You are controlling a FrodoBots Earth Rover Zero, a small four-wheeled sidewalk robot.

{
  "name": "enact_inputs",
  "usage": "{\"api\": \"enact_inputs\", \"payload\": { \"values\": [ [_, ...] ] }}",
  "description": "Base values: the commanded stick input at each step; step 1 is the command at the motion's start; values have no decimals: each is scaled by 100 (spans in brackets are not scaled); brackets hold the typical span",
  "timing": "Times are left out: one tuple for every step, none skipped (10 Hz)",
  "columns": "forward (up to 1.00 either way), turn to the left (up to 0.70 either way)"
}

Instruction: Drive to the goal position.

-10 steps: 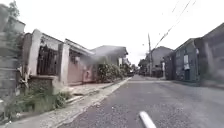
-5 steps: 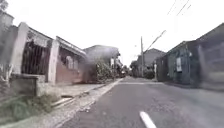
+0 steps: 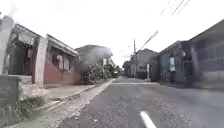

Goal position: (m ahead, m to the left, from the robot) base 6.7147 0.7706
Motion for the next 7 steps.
{"api": "enact_inputs", "payload": {
  "values": [
    [50,-50],
    [50,-50],
    [50,-50],
    [50,-50],
    [50,-50],
    [50,-44],
    [50,-34]
  ]
}}
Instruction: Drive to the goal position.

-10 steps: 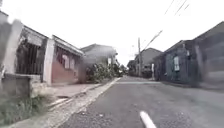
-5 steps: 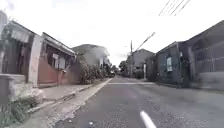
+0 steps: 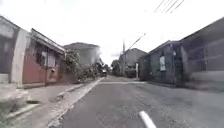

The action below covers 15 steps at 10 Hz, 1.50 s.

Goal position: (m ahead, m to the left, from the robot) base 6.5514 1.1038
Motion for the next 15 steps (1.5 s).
{"api": "enact_inputs", "payload": {
  "values": [
    [50,-25],
    [50,-16],
    [50,-7],
    [50,0],
    [50,0],
    [50,0],
    [50,0],
    [50,0],
    [50,0],
    [50,0],
    [50,0],
    [50,0],
    [50,0],
    [50,0],
    [50,0]
  ]
}}
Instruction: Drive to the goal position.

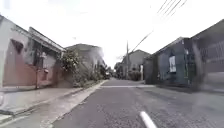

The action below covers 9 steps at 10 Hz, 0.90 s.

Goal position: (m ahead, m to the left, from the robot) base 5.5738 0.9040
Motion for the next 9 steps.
{"api": "enact_inputs", "payload": {
  "values": [
    [50,0],
    [50,0],
    [50,0],
    [50,0],
    [50,-2],
    [50,-4],
    [50,-6],
    [50,-15],
    [50,-36]
  ]
}}
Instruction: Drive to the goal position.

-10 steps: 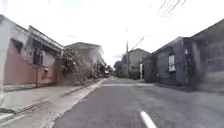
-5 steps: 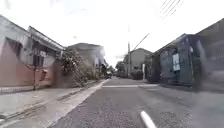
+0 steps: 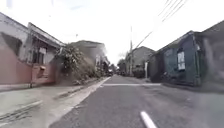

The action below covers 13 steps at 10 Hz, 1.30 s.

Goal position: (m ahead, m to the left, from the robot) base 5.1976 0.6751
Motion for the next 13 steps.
{"api": "enact_inputs", "payload": {
  "values": [
    [50,-50],
    [50,-50],
    [50,-50],
    [50,-50],
    [50,-35],
    [50,0],
    [50,0],
    [50,0],
    [50,0],
    [50,0],
    [50,0],
    [50,0],
    [50,0]
  ]
}}
